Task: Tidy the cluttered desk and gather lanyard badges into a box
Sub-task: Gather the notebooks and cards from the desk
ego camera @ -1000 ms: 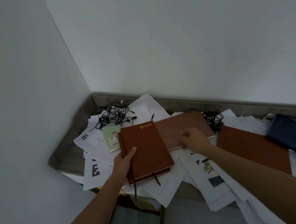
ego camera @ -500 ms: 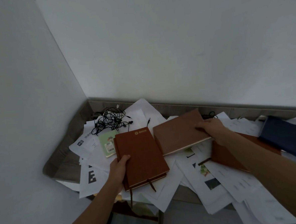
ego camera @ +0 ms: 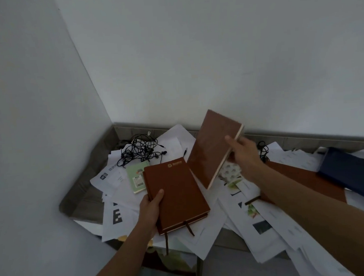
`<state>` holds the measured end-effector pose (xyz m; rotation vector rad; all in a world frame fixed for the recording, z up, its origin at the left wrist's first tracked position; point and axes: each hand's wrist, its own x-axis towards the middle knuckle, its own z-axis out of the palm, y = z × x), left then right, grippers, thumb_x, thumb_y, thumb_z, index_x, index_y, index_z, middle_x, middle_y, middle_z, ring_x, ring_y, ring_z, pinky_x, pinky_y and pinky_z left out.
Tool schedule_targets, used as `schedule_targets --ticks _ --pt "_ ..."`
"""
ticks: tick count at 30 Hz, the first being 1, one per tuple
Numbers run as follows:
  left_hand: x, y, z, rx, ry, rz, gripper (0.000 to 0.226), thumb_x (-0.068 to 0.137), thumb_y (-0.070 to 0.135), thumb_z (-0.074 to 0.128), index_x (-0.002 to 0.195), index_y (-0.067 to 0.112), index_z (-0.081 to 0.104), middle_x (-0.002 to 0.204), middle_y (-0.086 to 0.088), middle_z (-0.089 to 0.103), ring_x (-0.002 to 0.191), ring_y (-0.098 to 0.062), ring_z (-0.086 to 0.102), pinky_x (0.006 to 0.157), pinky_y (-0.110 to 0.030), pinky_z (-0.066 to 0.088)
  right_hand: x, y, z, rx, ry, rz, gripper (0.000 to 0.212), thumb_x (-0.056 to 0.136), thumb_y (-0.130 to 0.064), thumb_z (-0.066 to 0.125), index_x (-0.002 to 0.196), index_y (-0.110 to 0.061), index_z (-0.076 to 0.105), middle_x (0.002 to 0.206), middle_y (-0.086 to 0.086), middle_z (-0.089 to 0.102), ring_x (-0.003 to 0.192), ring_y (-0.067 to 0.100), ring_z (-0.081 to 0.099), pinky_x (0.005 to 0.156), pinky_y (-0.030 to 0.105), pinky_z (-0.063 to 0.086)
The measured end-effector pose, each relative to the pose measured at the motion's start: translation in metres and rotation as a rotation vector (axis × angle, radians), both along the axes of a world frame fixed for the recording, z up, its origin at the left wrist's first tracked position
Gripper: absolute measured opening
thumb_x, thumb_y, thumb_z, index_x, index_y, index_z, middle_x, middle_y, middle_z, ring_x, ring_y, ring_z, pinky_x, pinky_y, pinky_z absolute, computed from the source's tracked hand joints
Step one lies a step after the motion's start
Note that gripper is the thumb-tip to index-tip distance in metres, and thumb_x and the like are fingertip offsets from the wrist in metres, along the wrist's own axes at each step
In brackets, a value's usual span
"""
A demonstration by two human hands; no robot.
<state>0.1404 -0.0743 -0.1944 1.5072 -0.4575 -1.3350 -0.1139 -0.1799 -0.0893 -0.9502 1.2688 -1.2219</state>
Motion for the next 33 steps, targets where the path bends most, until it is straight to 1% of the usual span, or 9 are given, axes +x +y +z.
schedule_targets --ticks 6,10,15,17,20,22,27,31,33 --pt "0.003 0.0 0.0 0.006 -0.006 -0.016 0.036 0.089 0.036 0.066 0.116 0.016 0.055 0.105 -0.014 0.071 0.089 -0.031 0.071 0.068 -0.039 0.059 -0.016 -0.027 0.025 -0.055 0.045 -0.069 0.02 0.098 -0.032 0.054 0.096 -0.015 0.065 0.081 0.003 0.073 0.073 0.02 0.071 0.065 0.034 0.06" --pt "0.005 0.001 0.001 0.024 -0.004 -0.026 0.034 0.088 0.036 0.066 0.114 0.016 0.055 0.103 -0.013 0.071 0.086 -0.029 0.072 0.061 -0.034 0.058 -0.011 -0.035 0.006 -0.018 0.036 -0.226 0.023 0.099 -0.034 0.051 0.091 -0.016 0.062 0.085 0.004 0.069 0.072 0.016 0.066 0.058 0.027 0.057" --pt "0.008 -0.002 0.0 0.045 -0.043 -0.034 0.036 0.088 0.036 0.064 0.116 0.014 0.055 0.103 -0.013 0.07 0.089 -0.03 0.071 0.072 -0.04 0.059 -0.007 -0.046 -0.012 0.08 0.044 -0.366 0.026 0.098 -0.041 0.048 0.083 -0.022 0.058 0.088 0.002 0.066 0.076 0.015 0.063 0.062 0.028 0.05" --pt "0.009 -0.002 0.0 0.038 -0.041 -0.048 0.033 0.089 0.036 0.064 0.114 0.015 0.056 0.102 -0.012 0.071 0.085 -0.028 0.072 0.065 -0.036 0.059 -0.007 -0.051 -0.014 0.098 0.025 -0.412 0.027 0.098 -0.041 0.048 0.081 -0.021 0.057 0.085 0.001 0.064 0.076 0.017 0.062 0.063 0.029 0.051" --pt "0.01 -0.002 0.0 0.024 -0.03 -0.05 0.026 0.089 0.033 0.063 0.11 0.017 0.058 0.099 -0.011 0.072 0.079 -0.024 0.073 0.056 -0.03 0.057 -0.004 -0.059 -0.012 0.111 -0.053 -0.465 0.028 0.097 -0.037 0.049 0.092 -0.012 0.061 0.081 -0.001 0.062 0.074 0.016 0.06 0.05 0.021 0.047" --pt "0.01 -0.003 -0.001 0.014 -0.038 -0.055 0.025 0.089 0.031 0.064 0.109 0.017 0.059 0.097 -0.01 0.072 0.078 -0.023 0.073 0.056 -0.03 0.057 -0.005 -0.062 -0.012 0.192 -0.078 -0.4 0.03 0.097 -0.038 0.051 0.102 -0.01 0.059 0.084 0.0 0.063 0.074 0.016 0.062 0.05 0.024 0.048" --pt "0.01 -0.004 -0.002 0.022 -0.063 -0.046 0.031 0.093 0.04 0.058 0.11 0.015 0.061 0.098 -0.011 0.073 0.085 -0.026 0.072 0.07 -0.038 0.06 0.019 -0.055 -0.023 0.383 0.126 0.051 0.038 0.093 -0.045 0.058 0.088 -0.009 0.067 0.062 0.003 0.072 0.051 0.018 0.068 0.046 0.026 0.053" --pt "0.01 -0.006 -0.004 0.026 -0.087 -0.04 0.048 0.096 0.056 0.039 0.11 0.018 0.065 0.101 -0.01 0.073 0.091 -0.026 0.071 0.083 -0.045 0.058 0.06 -0.037 -0.059 0.354 0.237 0.286 0.037 0.095 -0.042 0.056 0.102 -0.009 0.071 0.088 0.009 0.075 0.078 0.023 0.072 0.074 0.036 0.058" --pt "0.009 -0.006 -0.003 0.017 -0.103 -0.041 0.049 0.095 0.059 0.034 0.104 0.023 0.067 0.098 -0.006 0.073 0.09 -0.022 0.071 0.08 -0.038 0.058 0.074 -0.025 -0.076 0.274 0.377 0.374 0.036 0.096 -0.045 0.052 0.1 -0.014 0.071 0.092 0.004 0.074 0.083 0.02 0.069 0.068 0.029 0.053"
